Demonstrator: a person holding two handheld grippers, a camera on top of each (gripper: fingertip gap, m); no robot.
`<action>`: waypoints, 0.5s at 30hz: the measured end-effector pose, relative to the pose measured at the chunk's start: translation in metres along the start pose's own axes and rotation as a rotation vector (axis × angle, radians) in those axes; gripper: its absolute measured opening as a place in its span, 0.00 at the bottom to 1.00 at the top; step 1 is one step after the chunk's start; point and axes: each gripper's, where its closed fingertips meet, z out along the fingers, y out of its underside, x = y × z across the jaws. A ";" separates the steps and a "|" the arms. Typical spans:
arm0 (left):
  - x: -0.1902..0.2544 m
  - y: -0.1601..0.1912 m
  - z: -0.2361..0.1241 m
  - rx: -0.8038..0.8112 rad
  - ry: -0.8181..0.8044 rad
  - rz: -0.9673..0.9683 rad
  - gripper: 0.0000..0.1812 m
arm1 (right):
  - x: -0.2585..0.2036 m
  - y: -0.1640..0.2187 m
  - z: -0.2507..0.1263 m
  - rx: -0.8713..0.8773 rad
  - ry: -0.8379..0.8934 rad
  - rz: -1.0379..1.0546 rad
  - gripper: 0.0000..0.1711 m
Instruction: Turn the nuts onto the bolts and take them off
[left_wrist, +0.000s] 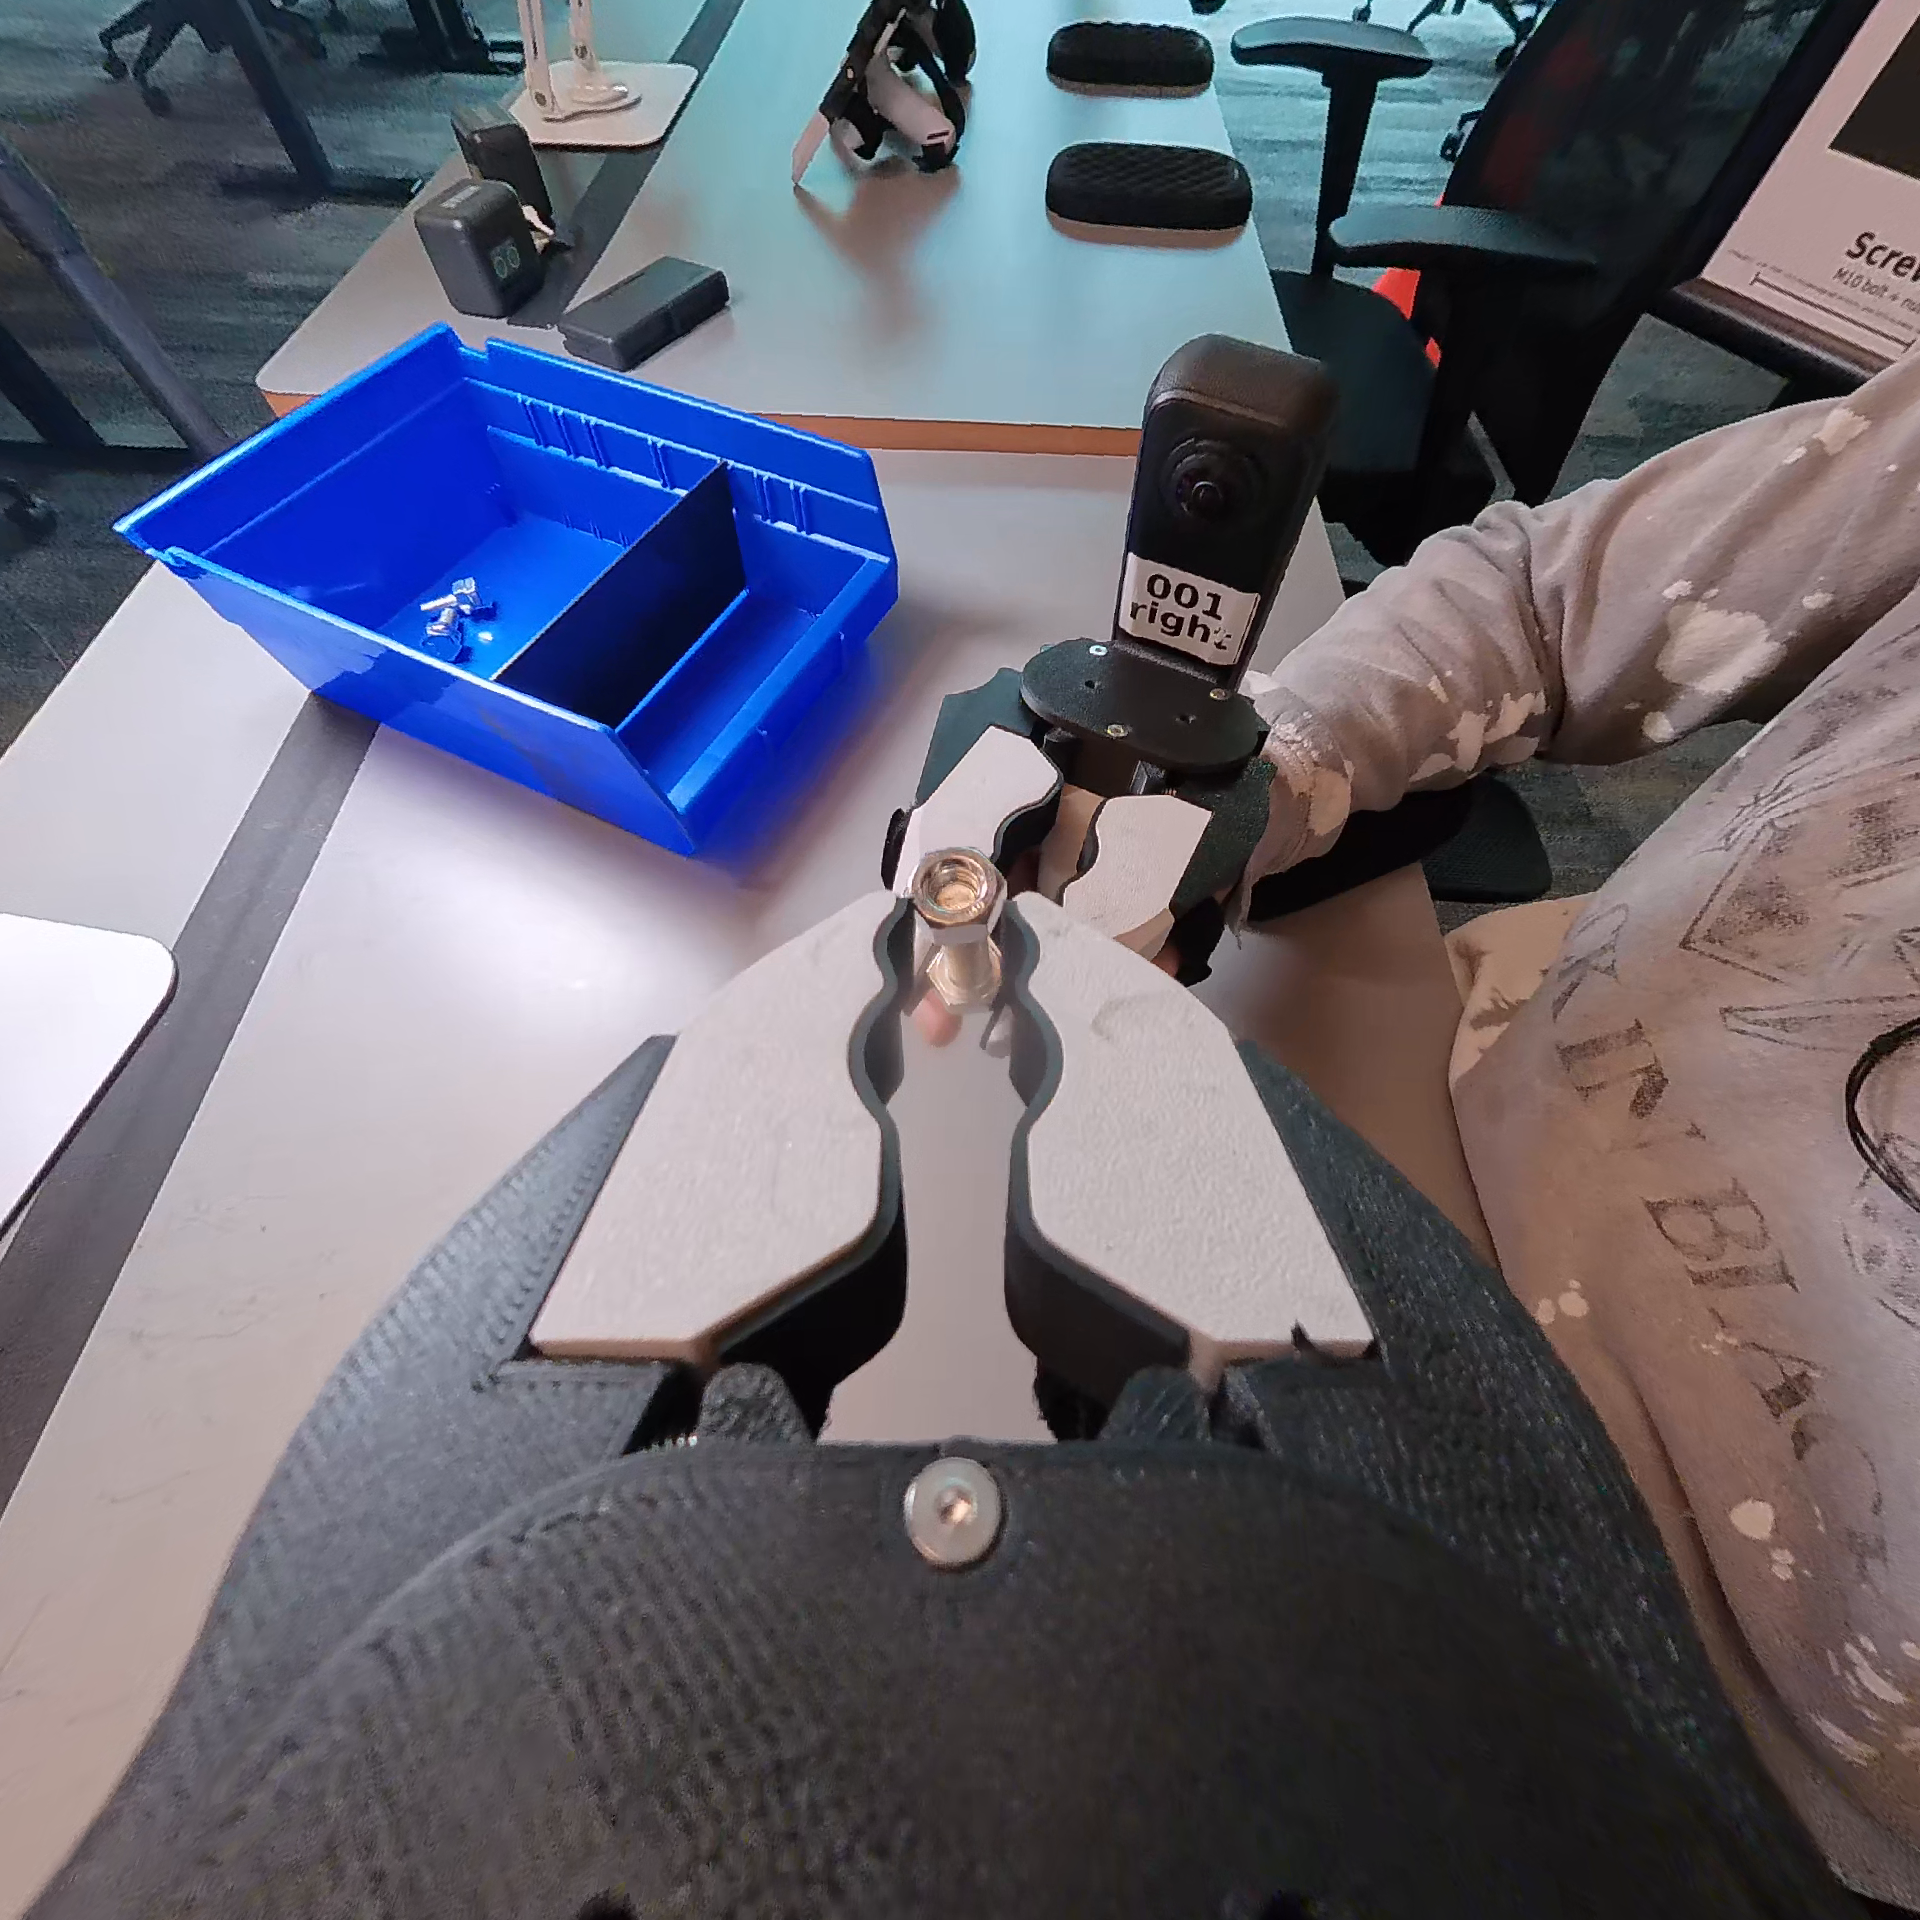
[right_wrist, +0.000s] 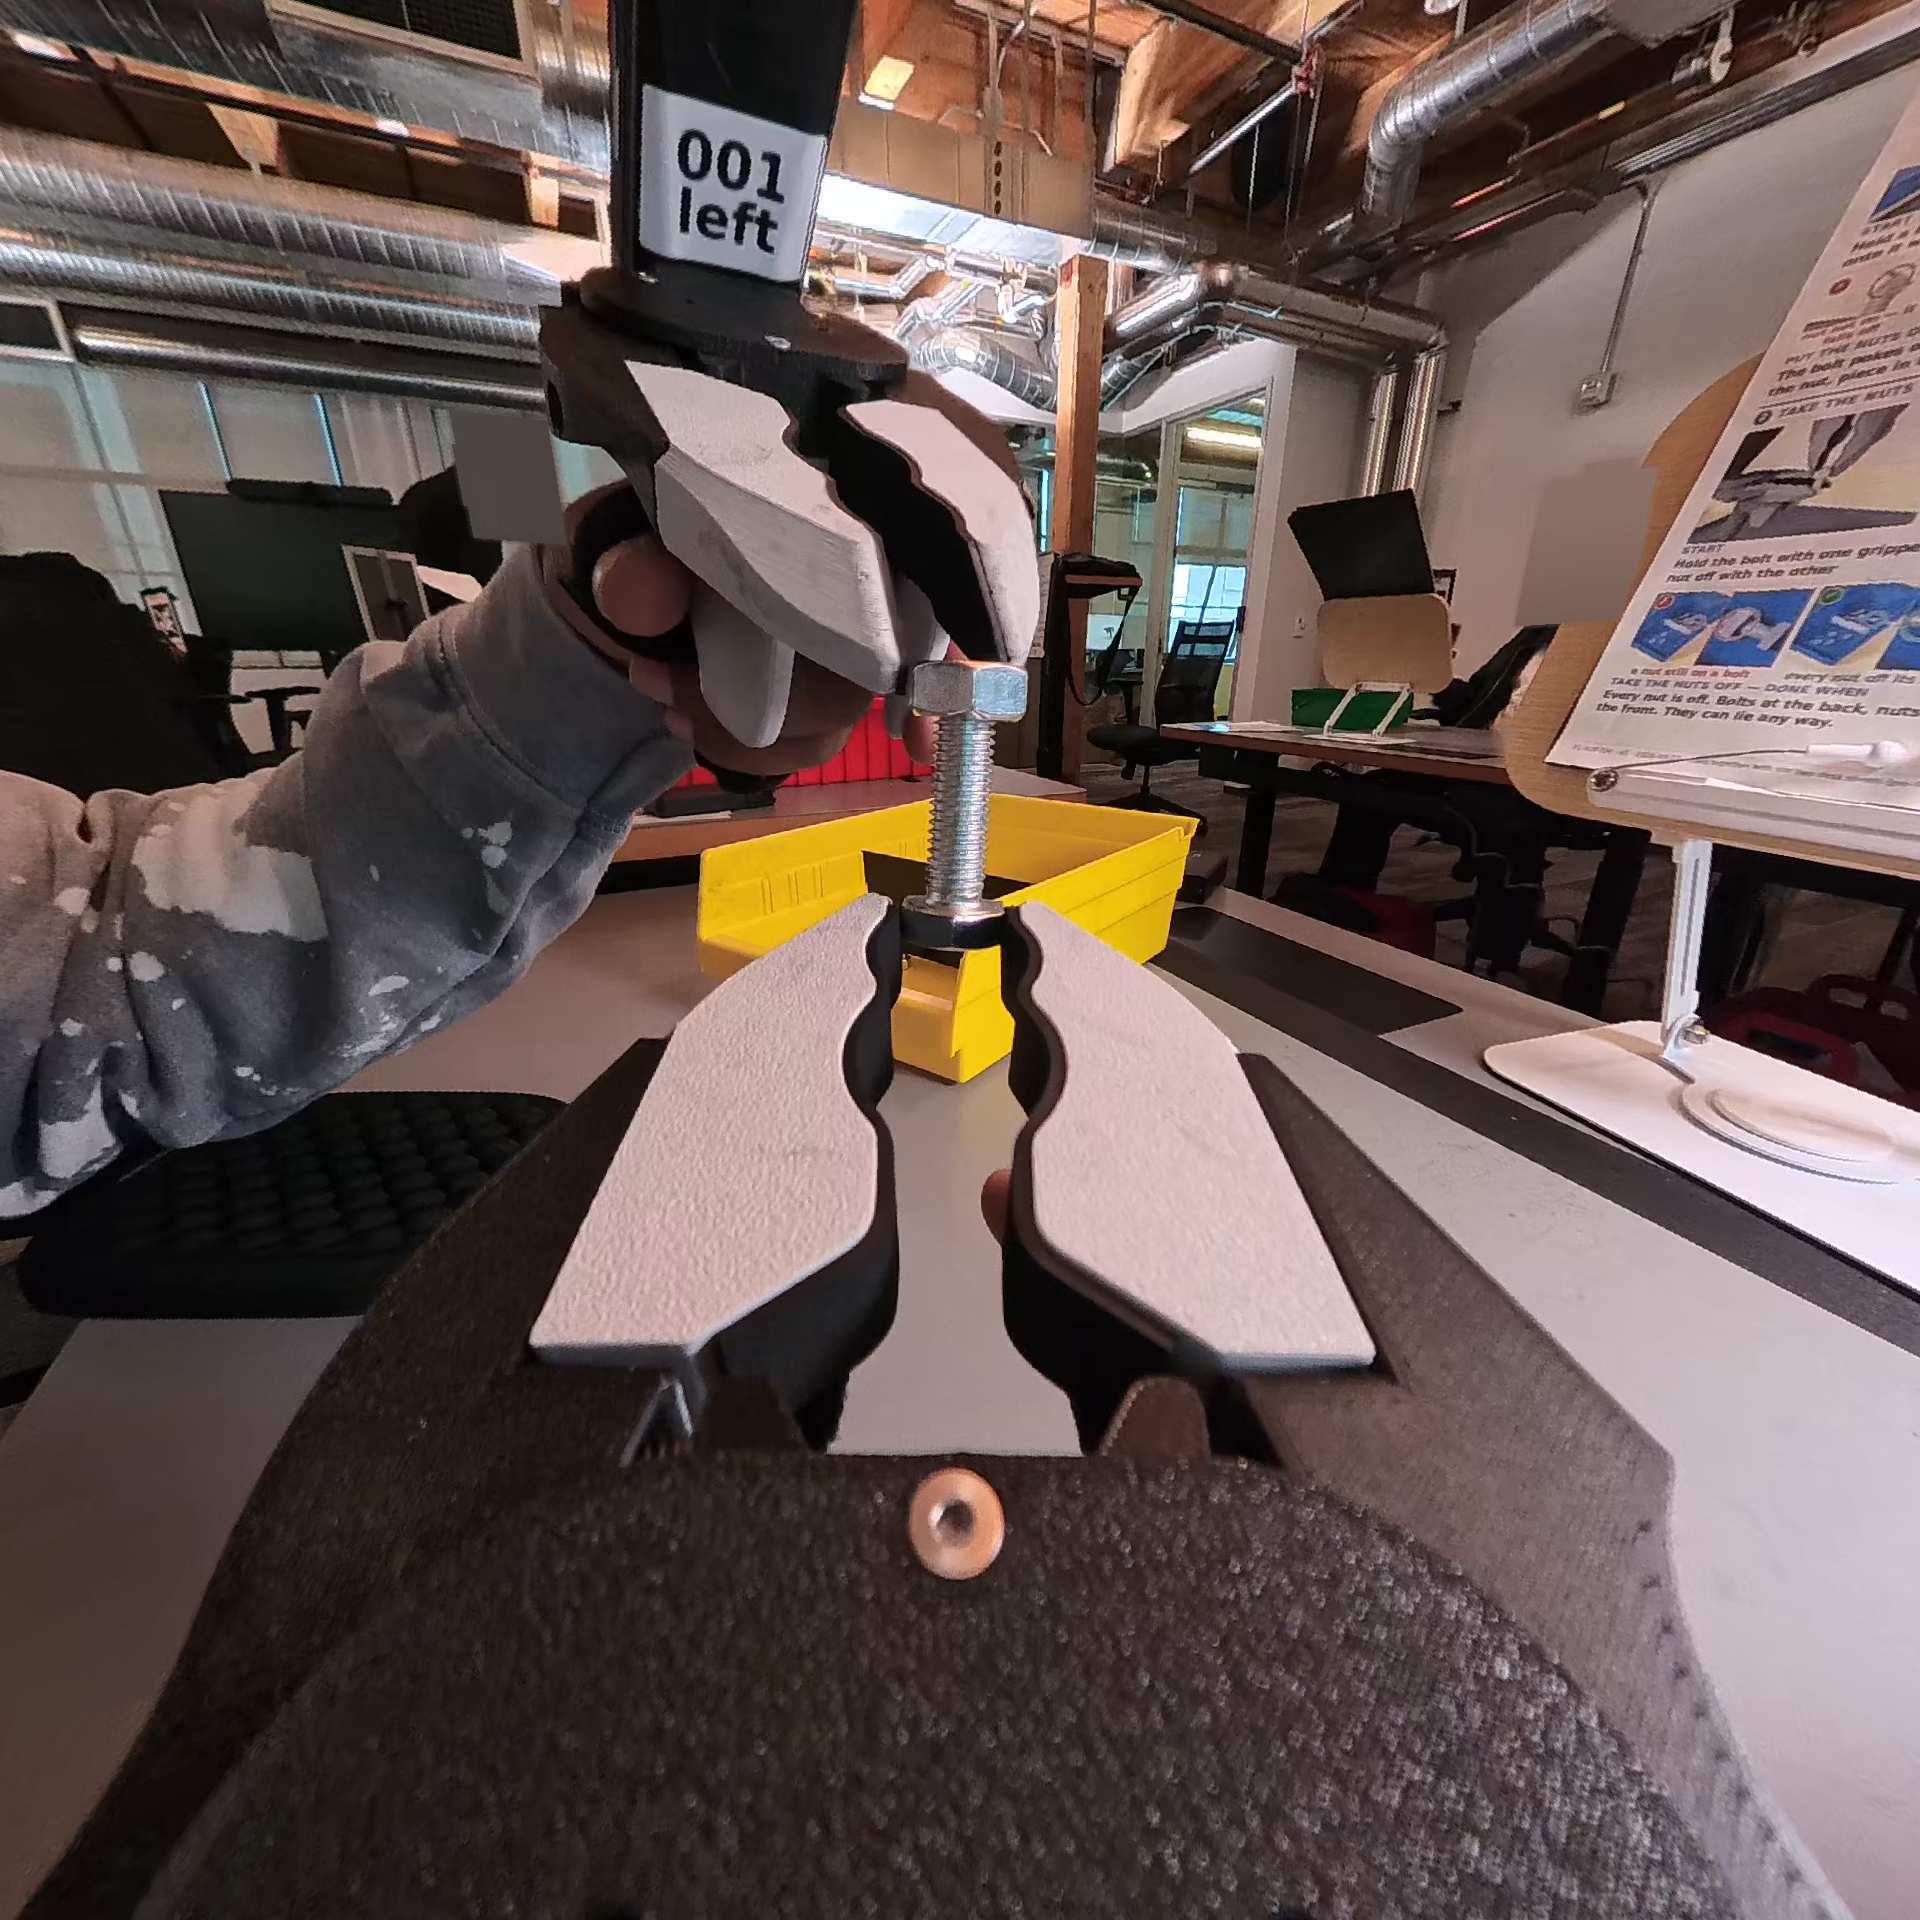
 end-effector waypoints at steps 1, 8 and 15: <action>0.000 0.000 0.000 0.008 0.001 -0.002 0.10 | 0.000 0.000 0.000 0.002 0.001 0.001 0.10; -0.003 -0.006 -0.003 0.150 -0.032 -0.032 0.15 | 0.001 -0.002 -0.001 0.012 0.006 -0.004 0.10; -0.006 -0.004 0.007 0.300 0.007 -0.147 0.16 | 0.004 -0.001 -0.002 0.010 0.028 -0.051 0.10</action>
